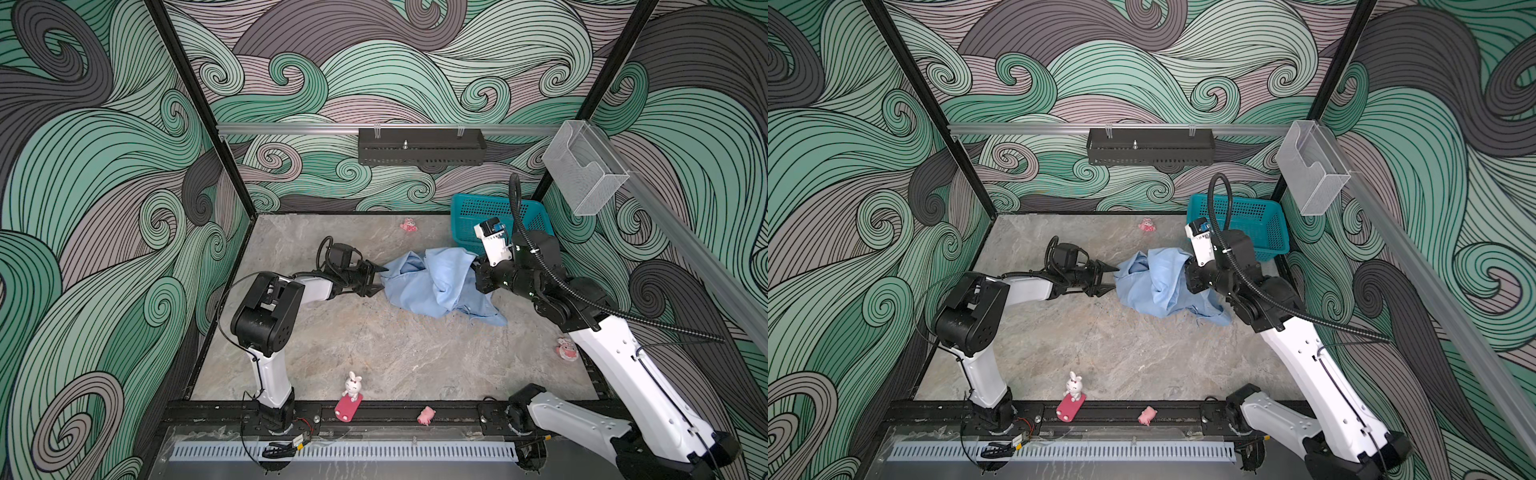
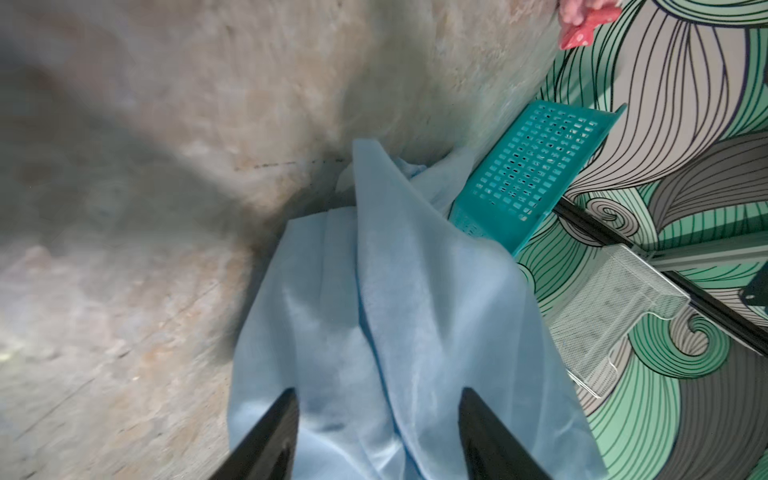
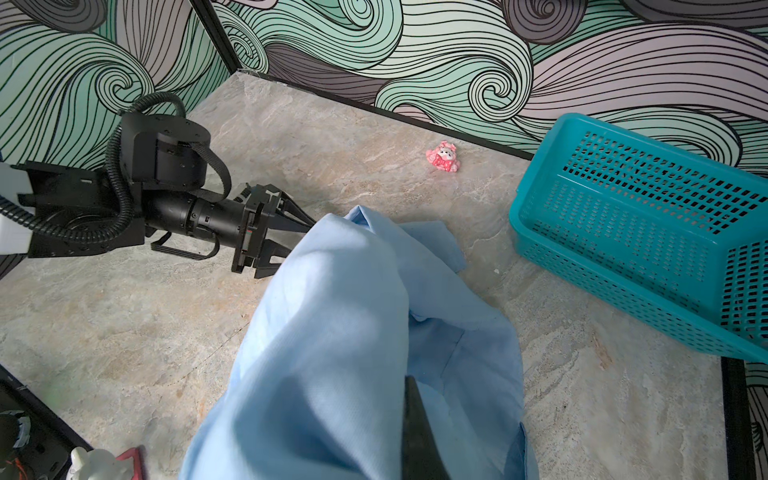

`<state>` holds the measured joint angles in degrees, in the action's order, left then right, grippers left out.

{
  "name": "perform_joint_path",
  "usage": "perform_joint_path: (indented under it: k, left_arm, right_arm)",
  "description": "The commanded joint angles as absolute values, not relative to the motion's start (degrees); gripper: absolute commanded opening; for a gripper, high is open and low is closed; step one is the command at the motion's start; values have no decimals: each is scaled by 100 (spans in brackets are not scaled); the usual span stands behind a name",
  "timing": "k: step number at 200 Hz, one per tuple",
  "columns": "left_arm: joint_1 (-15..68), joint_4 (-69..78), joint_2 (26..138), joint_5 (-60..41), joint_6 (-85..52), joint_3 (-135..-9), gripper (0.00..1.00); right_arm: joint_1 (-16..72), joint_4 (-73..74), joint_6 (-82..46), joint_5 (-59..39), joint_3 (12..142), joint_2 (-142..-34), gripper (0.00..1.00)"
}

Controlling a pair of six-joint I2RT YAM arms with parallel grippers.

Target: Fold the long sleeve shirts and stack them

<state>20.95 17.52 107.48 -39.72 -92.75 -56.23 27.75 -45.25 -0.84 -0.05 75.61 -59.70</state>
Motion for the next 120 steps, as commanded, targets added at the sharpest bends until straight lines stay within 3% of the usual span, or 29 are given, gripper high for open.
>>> perform_joint_path:
  k: [1,46,84,120]
  left_arm:
    - [2136,2118,10929,-4192,-9705,-5801,51]
    - [2119,2178,11193,-4348,-9678,-5861,0]
    - [1779,2039,10968,-4420,-9453,-5924,0]
    - [741,-369,10099,-4133,-7870,-7011,0]
  right_arm:
    - [2742,-4533,-54,-18,7662,-5889,0]
    - [2742,-4543,-19,-3,7675,-5884,0]
    - [2698,-4552,60,92,7658,-5945,0]
    - [2674,-4518,111,444,7809,-6395,0]
